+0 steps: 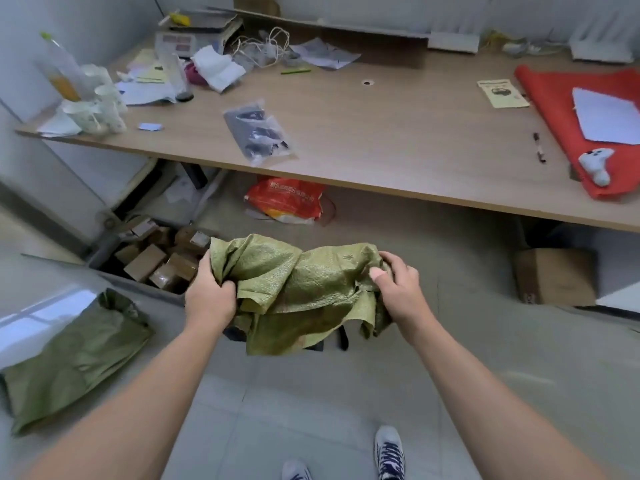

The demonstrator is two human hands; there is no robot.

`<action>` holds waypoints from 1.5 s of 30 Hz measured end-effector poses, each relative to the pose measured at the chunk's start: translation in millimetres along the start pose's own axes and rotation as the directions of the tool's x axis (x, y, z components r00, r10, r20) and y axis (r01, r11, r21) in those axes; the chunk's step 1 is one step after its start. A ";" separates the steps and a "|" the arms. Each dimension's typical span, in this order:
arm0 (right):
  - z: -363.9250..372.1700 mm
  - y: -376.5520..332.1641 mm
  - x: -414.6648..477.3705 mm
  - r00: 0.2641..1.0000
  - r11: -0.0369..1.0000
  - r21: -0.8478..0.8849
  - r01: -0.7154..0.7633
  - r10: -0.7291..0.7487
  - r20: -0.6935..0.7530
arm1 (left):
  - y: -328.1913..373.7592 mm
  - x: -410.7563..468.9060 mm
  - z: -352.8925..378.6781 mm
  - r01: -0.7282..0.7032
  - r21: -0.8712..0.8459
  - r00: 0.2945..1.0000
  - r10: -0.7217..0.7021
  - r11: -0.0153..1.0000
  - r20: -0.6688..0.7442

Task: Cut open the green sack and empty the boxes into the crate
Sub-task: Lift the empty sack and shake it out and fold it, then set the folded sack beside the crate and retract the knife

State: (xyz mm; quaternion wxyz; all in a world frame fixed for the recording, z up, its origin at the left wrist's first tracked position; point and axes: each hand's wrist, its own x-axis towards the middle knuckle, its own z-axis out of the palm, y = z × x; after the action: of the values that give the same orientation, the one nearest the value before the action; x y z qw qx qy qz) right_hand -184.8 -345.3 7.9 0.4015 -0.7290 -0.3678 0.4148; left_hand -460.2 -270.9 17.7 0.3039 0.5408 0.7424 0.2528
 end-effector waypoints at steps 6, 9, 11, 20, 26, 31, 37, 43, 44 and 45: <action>26.2 100.2 26.8 0.986 0.977 -0.181 -0.109 0.129 0.105 | -81.6 -7.9 79.4 0.188 0.055 0.979 -0.192 0.981 0.065; 49.9 154.2 42.9 0.979 0.968 -0.194 -0.159 0.180 0.095 | -125.4 -7.4 120.0 0.275 0.027 0.956 -0.276 0.961 0.104; 67.5 187.3 52.4 0.969 0.961 -0.178 -0.209 0.228 0.095 | -153.6 -2.5 143.9 0.345 -0.013 0.930 -0.339 0.939 0.139; 180.0 408.2 105.8 0.939 0.943 -0.171 -0.284 0.310 0.148 | -325.5 45.8 284.9 0.442 -0.132 0.890 -0.416 0.887 0.185; 246.1 539.3 153.3 0.953 0.945 -0.202 -0.259 0.284 0.107 | -430.3 78.2 377.4 0.521 -0.174 0.846 -0.479 0.836 0.234; 269.5 592.1 193.2 0.956 0.953 -0.095 -0.287 0.291 0.040 | -477.7 107.1 430.1 0.493 -0.163 0.867 -0.466 0.855 0.180; 285.7 635.1 223.4 0.948 0.945 -0.080 -0.316 0.317 0.003 | -509.4 134.0 471.8 0.497 -0.147 0.858 -0.459 0.855 0.230; 299.1 657.4 230.3 0.933 0.937 -0.106 -0.334 0.345 0.107 | -521.4 156.8 492.5 0.452 -0.071 0.880 -0.431 0.889 0.199; 299.5 658.8 229.2 0.932 0.939 -0.121 -0.322 0.337 0.133 | -524.5 161.3 493.5 0.450 -0.044 0.879 -0.434 0.892 0.200; 299.0 660.3 228.9 0.932 0.942 -0.133 -0.309 0.328 0.155 | -527.2 165.6 493.6 0.461 -0.001 0.869 -0.452 0.887 0.204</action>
State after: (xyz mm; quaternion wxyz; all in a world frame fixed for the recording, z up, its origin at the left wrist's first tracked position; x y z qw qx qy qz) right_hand -231.7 -331.2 -750.6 0.2555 -0.7601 -0.2999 0.5167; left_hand -482.9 -240.8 -722.3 0.4407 0.3648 0.8086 0.1372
